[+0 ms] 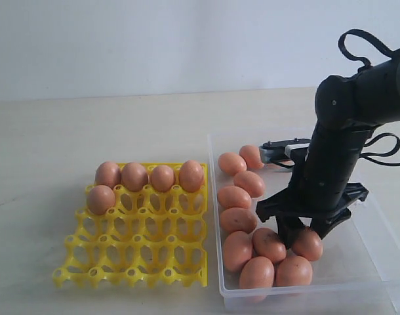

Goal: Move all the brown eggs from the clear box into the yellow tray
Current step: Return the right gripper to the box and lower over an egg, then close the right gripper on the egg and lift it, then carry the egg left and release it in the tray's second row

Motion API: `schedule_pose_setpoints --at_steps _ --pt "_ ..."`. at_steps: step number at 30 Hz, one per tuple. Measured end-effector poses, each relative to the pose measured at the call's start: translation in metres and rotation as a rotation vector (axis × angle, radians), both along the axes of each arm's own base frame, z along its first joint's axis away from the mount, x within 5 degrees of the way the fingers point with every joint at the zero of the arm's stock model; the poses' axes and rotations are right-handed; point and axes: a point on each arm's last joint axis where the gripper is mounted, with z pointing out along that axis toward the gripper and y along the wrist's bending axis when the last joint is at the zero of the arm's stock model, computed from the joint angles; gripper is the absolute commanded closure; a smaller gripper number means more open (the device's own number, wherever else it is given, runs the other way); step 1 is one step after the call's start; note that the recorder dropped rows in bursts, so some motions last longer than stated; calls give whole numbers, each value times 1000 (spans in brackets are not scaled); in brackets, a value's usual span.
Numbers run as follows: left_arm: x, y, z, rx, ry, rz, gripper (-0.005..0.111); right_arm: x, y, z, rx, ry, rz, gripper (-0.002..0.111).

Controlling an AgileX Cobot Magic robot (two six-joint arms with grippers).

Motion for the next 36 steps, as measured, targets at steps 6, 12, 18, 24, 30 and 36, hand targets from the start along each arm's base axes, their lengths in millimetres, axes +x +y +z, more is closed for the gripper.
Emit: schedule_pose_setpoints --at_steps 6,12,18,24,30,36 --pt "0 0 0 0 0 0 107 0 0 -5 11 -8 59 108" --pt "0 0 0 0 0 0 107 0 0 -2 33 -63 112 108" --pt "0 0 0 0 0 0 107 11 3 28 87 -290 101 108" --pt "0 0 0 0 0 0 107 4 16 70 194 -675 98 108" --pt "0 0 0 0 0 0 107 -16 49 86 333 -1003 135 108" --pt "0 0 0 0 0 0 107 -20 86 82 568 -1171 100 108"
